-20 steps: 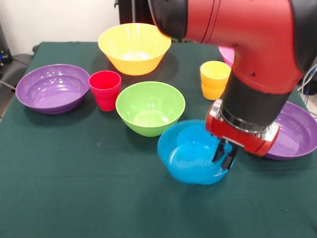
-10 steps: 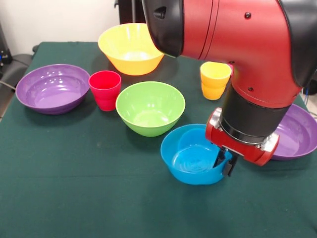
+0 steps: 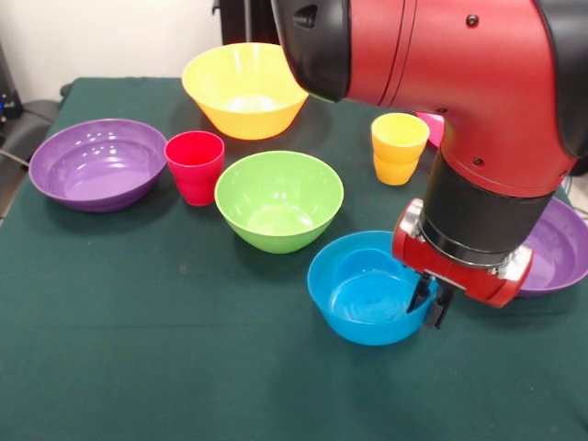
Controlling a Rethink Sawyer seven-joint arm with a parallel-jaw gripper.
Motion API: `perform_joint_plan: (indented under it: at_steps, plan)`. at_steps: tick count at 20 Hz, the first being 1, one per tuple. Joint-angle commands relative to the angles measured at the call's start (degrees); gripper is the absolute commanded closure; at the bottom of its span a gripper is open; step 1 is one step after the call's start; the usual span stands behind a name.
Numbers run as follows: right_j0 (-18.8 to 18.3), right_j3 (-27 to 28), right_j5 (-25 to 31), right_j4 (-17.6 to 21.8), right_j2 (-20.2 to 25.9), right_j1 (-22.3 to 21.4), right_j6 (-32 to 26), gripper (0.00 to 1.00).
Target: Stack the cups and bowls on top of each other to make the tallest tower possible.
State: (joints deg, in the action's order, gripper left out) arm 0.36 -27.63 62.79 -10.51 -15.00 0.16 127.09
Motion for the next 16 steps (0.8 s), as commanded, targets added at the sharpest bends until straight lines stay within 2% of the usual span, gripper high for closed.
perform_joint_plan:
  at_steps: [1, 6, 9, 16]
  plan:
    - [1.1, -3.3, 3.9, -0.7, 1.7, -1.1, 11.7, 1.00]
    - [1.2, -4.0, 7.9, -2.4, 1.2, -2.8, 10.9, 1.00]
    - [1.5, -5.8, 8.2, -2.8, 1.0, -3.9, 10.5, 1.00]
    - [2.7, -14.0, 4.2, -2.3, -0.1, -6.5, 10.0, 1.00]
